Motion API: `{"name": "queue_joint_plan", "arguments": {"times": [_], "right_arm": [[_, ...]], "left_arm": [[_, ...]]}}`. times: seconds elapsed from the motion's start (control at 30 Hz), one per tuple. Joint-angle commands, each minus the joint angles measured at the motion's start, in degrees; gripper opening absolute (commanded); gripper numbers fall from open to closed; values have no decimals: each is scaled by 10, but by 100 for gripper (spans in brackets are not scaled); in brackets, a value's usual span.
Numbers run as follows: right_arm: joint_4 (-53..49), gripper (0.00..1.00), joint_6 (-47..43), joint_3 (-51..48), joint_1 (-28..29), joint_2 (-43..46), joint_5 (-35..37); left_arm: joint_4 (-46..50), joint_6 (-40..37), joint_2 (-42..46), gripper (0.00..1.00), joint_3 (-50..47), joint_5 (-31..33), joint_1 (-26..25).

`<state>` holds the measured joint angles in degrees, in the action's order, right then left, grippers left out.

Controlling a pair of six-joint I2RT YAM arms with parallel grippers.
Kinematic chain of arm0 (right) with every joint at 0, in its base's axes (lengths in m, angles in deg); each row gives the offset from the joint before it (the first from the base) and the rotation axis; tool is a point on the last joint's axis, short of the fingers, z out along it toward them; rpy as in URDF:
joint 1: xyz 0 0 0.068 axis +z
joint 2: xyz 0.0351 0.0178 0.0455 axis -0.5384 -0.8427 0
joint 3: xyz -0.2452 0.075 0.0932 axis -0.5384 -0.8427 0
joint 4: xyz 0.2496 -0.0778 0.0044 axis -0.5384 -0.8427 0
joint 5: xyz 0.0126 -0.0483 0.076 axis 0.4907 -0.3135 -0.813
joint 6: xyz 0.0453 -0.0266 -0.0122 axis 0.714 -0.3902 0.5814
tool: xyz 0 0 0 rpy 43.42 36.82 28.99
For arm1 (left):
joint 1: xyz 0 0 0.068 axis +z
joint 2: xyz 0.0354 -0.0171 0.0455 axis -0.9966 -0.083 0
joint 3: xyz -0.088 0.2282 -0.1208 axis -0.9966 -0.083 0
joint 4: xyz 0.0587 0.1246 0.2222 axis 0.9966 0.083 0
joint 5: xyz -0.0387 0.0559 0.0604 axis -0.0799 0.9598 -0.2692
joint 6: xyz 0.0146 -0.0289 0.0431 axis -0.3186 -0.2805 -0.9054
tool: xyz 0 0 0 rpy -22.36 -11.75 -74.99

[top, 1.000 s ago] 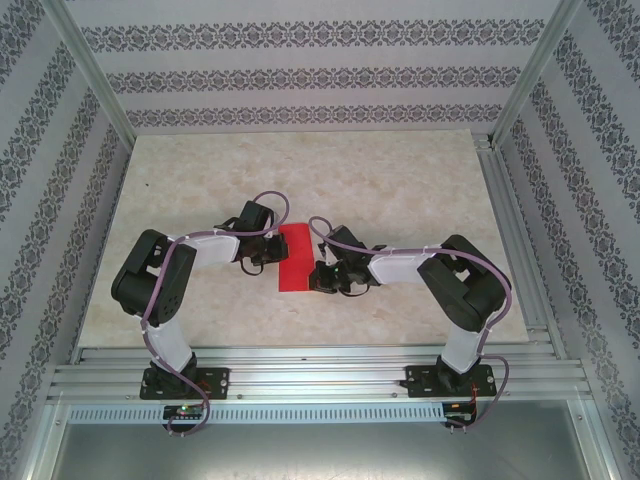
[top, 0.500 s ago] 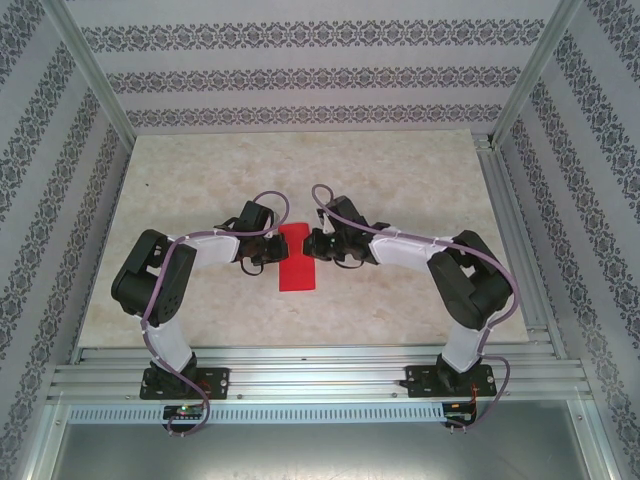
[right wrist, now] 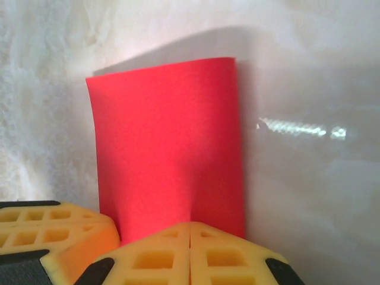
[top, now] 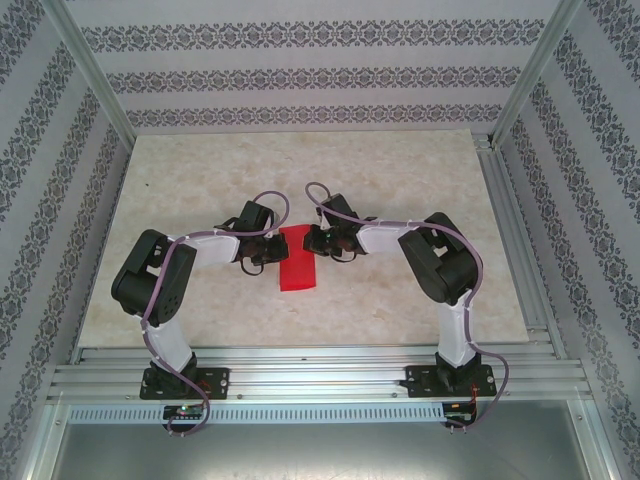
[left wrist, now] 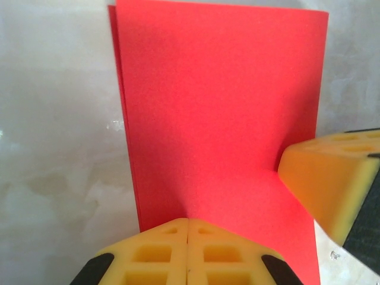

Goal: Fold a paper plane with a square sheet of paper (pick it up from the middle)

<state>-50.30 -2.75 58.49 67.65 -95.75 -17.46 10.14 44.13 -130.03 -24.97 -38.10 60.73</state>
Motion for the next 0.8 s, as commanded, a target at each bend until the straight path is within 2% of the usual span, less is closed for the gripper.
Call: {"name": "queue_joint_plan", "arguments": {"times": [0.0,0.17,0.5,0.77], "right_arm": [[21,6,7,-15,-16,-7,12],[22,7,7,7,-14,35,-2],[24,8,19,53,-21,-34,6],[-14,7,10,60,-31,-37,46]], "left_arm": [[70,-15,-35,8,-33,44,-4],[73,-16,-34,8,-31,45,-5],[76,-18,-32,8,-28,44,-4],[74,-18,-30,7,-34,45,-5]]}}
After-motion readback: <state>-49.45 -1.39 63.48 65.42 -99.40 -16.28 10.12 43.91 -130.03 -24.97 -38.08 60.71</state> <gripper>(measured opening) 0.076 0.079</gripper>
